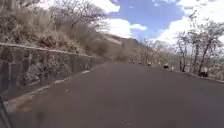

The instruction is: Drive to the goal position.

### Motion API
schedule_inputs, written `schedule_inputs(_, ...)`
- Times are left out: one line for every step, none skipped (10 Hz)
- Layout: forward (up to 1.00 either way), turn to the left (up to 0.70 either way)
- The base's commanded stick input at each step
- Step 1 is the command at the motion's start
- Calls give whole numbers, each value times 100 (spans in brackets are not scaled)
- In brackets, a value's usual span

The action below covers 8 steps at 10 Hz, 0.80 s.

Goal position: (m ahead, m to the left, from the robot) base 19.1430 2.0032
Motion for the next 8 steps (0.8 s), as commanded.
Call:
schedule_inputs(70, 0)
schedule_inputs(70, 0)
schedule_inputs(70, 0)
schedule_inputs(70, 0)
schedule_inputs(70, 0)
schedule_inputs(70, 0)
schedule_inputs(70, 0)
schedule_inputs(70, 0)
